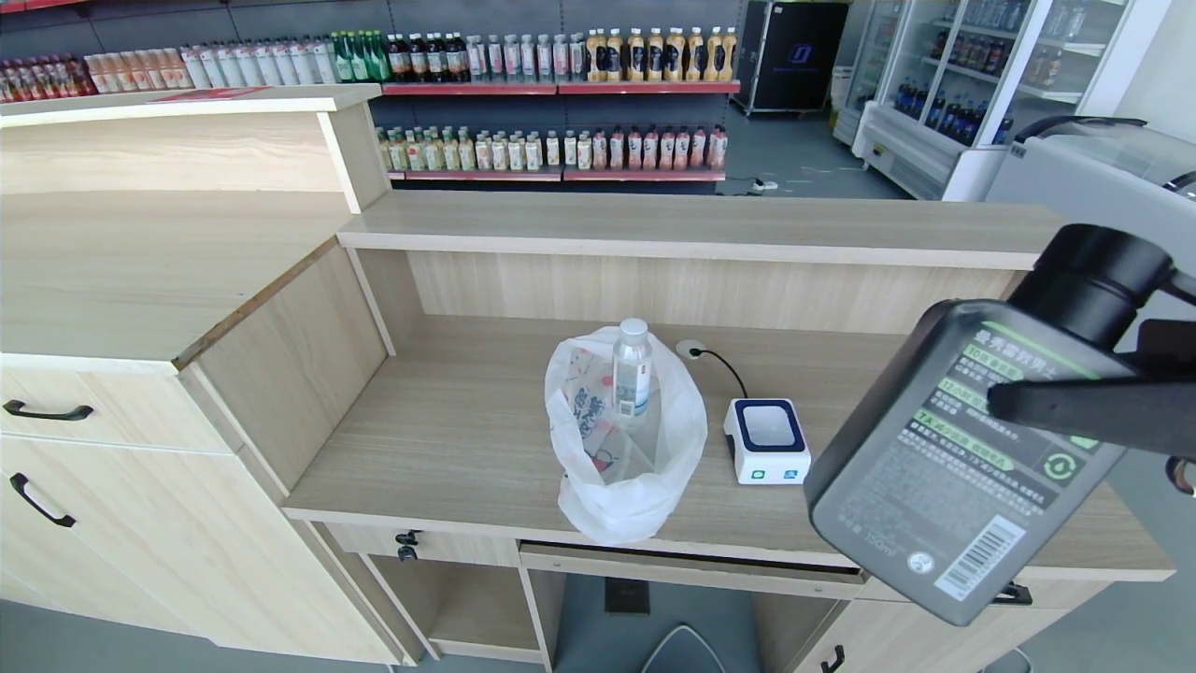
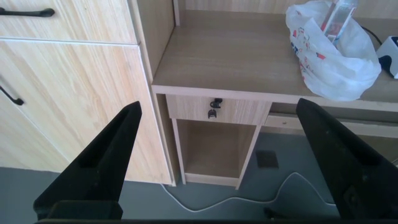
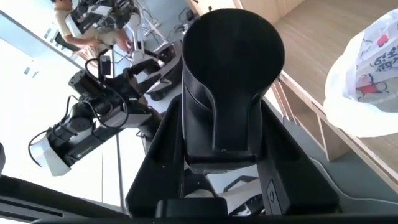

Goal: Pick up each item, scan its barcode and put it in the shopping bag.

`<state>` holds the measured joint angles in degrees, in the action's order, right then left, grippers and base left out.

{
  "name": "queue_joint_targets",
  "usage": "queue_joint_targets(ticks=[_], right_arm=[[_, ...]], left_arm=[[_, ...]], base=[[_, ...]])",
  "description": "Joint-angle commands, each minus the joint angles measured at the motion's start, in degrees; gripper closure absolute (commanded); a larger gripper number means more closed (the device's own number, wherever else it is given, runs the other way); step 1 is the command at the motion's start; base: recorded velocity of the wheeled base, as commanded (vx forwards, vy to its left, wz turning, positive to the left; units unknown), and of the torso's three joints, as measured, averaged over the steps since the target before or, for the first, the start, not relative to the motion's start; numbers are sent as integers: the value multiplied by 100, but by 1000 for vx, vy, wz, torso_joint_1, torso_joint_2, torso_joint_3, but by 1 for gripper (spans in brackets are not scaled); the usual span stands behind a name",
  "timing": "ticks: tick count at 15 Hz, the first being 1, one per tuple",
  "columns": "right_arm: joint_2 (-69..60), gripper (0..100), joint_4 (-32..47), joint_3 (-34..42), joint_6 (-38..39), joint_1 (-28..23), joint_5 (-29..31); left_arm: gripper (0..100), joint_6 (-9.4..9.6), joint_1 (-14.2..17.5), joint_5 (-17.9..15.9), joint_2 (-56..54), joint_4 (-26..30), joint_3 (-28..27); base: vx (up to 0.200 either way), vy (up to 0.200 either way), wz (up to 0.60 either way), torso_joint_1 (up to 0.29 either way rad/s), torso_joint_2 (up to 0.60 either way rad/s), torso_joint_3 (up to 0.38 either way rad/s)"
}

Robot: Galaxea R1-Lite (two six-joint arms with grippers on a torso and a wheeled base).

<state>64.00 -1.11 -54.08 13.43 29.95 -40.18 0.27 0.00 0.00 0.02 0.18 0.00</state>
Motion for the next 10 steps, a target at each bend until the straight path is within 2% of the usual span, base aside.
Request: queue_joint_targets(ticks=[1, 2, 4, 5, 6, 7, 8, 10], right_arm=[[-10, 100, -3, 20, -16, -7, 10], [25, 100, -47, 55, -78, -16, 124], [201, 100, -162, 108, -702, -121, 669], [482, 100, -469, 275, -1589, -517, 1206], [605, 100, -777, 416, -1941, -745, 1293], [860, 100, -1462, 767, -2504, -1132, 1311], [1299, 100, -2728, 1374, -3400, -1615, 1311], [2152, 100, -4855, 2261, -4569, -2108, 1311]], left_arm=[[0, 0, 0, 0, -2, -1, 0], [0, 0, 0, 0, -2, -1, 0], [0, 0, 0, 0, -2, -1, 0], [0, 0, 0, 0, -2, -1, 0], [0, 0, 0, 0, -2, -1, 0], [0, 0, 0, 0, -2, -1, 0], [0, 0, 0, 0, -2, -1, 0], [0, 0, 0, 0, -2, -1, 0]], base=[[0, 0, 0, 0, 0, 0], [0, 0, 0, 0, 0, 0], [0, 0, 0, 0, 0, 0], [0, 0, 0, 0, 0, 0], [0, 0, 0, 0, 0, 0], [0, 0, 0, 0, 0, 0], [0, 0, 0, 0, 0, 0], [0, 0, 0, 0, 0, 0]])
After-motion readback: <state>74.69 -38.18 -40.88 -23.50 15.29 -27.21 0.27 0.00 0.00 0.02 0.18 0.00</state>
